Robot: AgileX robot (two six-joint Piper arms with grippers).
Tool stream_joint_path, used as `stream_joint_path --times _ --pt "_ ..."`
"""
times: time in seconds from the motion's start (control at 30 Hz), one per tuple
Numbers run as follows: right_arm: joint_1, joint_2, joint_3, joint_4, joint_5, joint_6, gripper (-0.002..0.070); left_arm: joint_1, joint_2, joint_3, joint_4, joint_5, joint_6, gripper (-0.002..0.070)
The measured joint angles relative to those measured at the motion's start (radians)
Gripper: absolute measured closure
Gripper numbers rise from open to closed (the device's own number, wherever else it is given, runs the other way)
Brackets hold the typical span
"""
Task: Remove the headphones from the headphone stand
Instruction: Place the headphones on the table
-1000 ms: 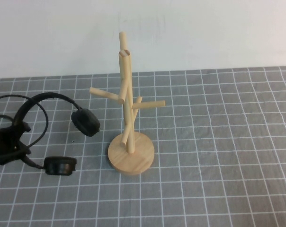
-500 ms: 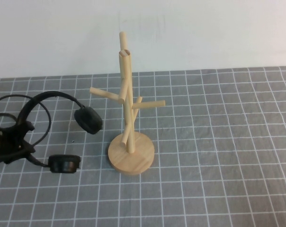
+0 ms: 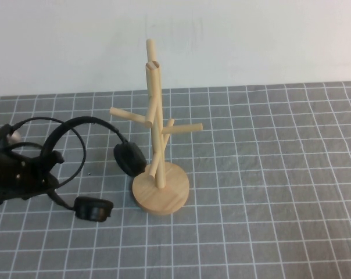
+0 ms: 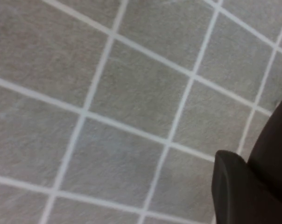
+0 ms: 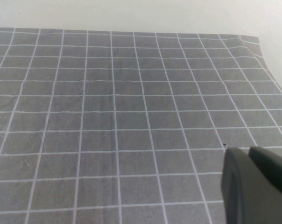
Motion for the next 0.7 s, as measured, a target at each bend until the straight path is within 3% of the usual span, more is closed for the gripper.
stream_joint_path --times 0.17,0.6,0.7 --pt "0.0 0.0 0.0 0.0 0.0 0.0 0.0685 0.021 0.0 0.0 0.166 0.035 -0.13 0.0624" --pt "0.0 0.0 0.0 0.0 0.0 0.0 0.0684 0.021 -0.013 -0.116 0.811 0.181 -0.64 0.0624" --pt "0.0 0.0 0.0 0.0 0.0 0.0 0.0685 0.021 -0.013 -0.133 0.899 0.203 -0.704 0.0624"
